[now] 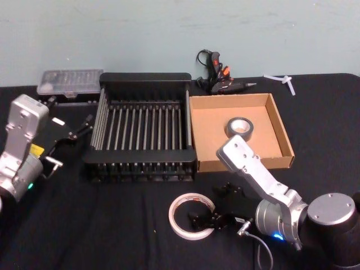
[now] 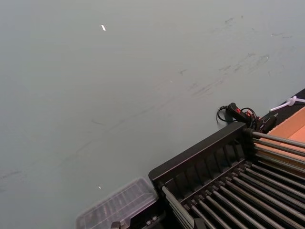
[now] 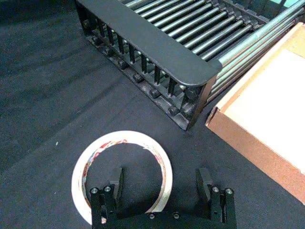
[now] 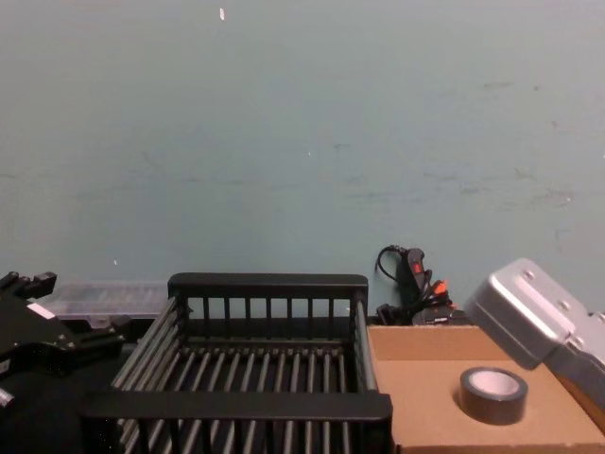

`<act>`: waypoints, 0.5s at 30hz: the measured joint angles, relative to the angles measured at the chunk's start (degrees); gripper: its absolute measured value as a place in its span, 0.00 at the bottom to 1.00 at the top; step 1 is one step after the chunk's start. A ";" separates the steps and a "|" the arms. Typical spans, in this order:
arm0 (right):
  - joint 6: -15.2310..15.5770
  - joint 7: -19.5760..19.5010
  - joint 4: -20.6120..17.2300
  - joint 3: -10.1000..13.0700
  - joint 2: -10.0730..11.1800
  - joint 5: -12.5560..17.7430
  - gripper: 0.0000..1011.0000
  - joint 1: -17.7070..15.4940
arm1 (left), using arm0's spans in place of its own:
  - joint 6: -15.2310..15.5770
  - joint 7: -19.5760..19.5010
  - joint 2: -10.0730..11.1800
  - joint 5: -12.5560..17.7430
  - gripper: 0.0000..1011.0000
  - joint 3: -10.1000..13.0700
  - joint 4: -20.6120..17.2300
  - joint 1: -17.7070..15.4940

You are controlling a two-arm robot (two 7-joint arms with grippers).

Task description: Pick up the white tape and place it into the black box , Pick up the silver tape and place it into the brown box.

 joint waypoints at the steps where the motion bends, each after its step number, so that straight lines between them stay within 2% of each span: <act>1: 0.00 0.00 0.00 0.00 0.00 0.00 0.99 0.00 | 0.00 0.00 0.00 0.00 0.99 0.00 0.00 0.00; 15: 0.01 -0.08 0.00 0.03 0.03 0.03 0.97 -0.01 | 0.00 0.00 0.00 0.00 0.99 0.00 0.00 0.00</act>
